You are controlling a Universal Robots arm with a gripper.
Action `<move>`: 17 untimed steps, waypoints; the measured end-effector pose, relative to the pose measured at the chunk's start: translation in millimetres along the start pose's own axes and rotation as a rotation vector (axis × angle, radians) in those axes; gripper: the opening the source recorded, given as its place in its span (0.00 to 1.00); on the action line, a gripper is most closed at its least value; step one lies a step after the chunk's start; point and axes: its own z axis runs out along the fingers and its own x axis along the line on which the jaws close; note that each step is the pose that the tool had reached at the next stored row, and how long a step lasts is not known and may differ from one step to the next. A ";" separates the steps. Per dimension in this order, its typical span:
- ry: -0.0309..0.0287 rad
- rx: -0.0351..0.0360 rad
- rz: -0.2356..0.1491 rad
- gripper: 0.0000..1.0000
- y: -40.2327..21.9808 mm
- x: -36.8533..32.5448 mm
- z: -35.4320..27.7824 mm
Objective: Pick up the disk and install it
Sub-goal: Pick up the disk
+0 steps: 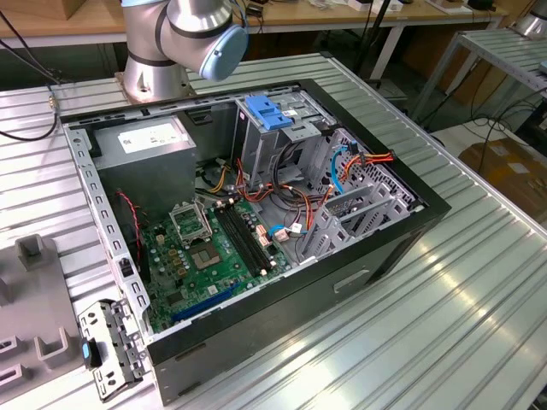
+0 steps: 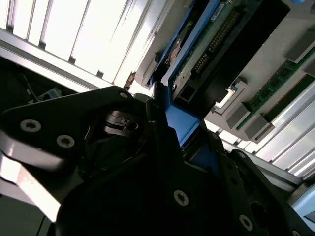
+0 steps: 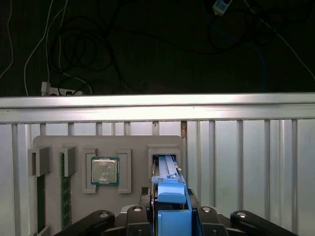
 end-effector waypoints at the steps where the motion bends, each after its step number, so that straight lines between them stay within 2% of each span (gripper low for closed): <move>1: 0.0000 0.0000 0.002 0.37 0.0 0.0 0.1; 17: -0.0001 0.0000 0.019 0.37 0.0 0.0 0.1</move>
